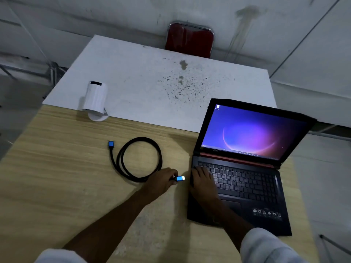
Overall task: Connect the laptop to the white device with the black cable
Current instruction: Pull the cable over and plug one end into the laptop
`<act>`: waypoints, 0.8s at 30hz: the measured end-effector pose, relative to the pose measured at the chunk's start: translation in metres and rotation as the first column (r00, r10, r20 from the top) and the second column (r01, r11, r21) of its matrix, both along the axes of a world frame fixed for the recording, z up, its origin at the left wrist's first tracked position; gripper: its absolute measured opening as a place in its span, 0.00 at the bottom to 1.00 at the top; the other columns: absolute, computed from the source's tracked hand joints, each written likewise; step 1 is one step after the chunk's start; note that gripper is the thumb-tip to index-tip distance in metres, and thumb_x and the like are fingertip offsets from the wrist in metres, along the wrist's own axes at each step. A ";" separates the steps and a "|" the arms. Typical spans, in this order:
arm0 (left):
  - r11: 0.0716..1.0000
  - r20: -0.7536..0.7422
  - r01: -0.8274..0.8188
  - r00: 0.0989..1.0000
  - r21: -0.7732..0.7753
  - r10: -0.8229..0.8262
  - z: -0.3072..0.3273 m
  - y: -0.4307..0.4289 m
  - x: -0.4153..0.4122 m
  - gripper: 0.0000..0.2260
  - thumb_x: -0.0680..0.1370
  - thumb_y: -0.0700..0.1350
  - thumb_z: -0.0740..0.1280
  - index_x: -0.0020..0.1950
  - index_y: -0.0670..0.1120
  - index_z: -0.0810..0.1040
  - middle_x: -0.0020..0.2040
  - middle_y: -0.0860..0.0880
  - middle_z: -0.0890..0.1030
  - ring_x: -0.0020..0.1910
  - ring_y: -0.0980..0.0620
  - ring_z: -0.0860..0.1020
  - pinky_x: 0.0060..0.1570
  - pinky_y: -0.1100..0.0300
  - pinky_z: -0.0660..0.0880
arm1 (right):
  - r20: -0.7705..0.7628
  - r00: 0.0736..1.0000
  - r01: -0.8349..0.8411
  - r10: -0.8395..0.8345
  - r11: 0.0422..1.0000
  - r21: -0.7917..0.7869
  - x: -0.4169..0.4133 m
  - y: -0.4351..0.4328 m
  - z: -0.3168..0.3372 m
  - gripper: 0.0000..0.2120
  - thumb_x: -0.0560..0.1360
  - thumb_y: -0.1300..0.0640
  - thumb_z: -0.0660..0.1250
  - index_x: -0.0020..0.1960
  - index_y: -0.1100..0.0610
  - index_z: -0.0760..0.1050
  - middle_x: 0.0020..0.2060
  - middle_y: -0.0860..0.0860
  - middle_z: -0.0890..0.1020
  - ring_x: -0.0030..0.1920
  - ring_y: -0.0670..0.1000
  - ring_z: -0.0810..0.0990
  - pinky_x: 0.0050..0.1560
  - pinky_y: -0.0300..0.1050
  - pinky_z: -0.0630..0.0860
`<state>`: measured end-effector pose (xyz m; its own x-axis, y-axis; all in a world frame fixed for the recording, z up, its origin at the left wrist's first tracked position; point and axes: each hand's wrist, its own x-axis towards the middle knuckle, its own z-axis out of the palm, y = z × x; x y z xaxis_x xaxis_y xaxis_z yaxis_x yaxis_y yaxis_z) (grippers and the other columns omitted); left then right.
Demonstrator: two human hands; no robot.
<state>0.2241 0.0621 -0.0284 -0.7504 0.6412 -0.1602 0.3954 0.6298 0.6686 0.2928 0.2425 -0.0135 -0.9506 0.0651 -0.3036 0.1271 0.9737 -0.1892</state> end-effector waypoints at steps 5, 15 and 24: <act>0.996 -0.034 -0.088 0.996 -0.016 0.087 -0.005 0.010 -0.004 0.06 0.75 0.45 0.70 0.51 0.48 0.78 0.47 0.50 0.82 0.47 0.49 0.76 0.46 0.53 0.71 | 0.111 0.993 0.036 -0.042 0.998 0.052 0.007 0.014 -0.005 0.37 0.77 0.43 0.63 0.78 0.56 0.50 0.79 0.57 0.52 0.77 0.64 0.49 0.76 0.61 0.51; 0.997 -0.054 -0.059 0.997 -0.055 0.056 -0.016 0.023 -0.016 0.10 0.74 0.45 0.71 0.55 0.53 0.81 0.48 0.51 0.84 0.49 0.48 0.77 0.48 0.48 0.74 | 0.115 0.990 0.068 -0.077 0.994 0.081 0.001 0.017 -0.013 0.41 0.75 0.40 0.65 0.78 0.53 0.47 0.79 0.57 0.44 0.77 0.67 0.42 0.76 0.64 0.46; 0.998 -0.035 -0.016 0.999 -0.054 0.014 -0.016 0.037 -0.026 0.12 0.74 0.44 0.71 0.58 0.51 0.81 0.54 0.50 0.82 0.55 0.47 0.75 0.52 0.49 0.71 | 0.130 0.987 0.085 -0.095 0.993 0.078 0.005 0.016 -0.018 0.41 0.76 0.41 0.63 0.78 0.52 0.44 0.79 0.58 0.42 0.77 0.68 0.41 0.75 0.65 0.45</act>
<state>0.1979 0.0988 -0.0448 -0.7658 0.6207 -0.1685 0.4077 0.6712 0.6191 0.2979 0.2587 -0.0314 -0.8912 0.1746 -0.4188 0.2342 0.9675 -0.0950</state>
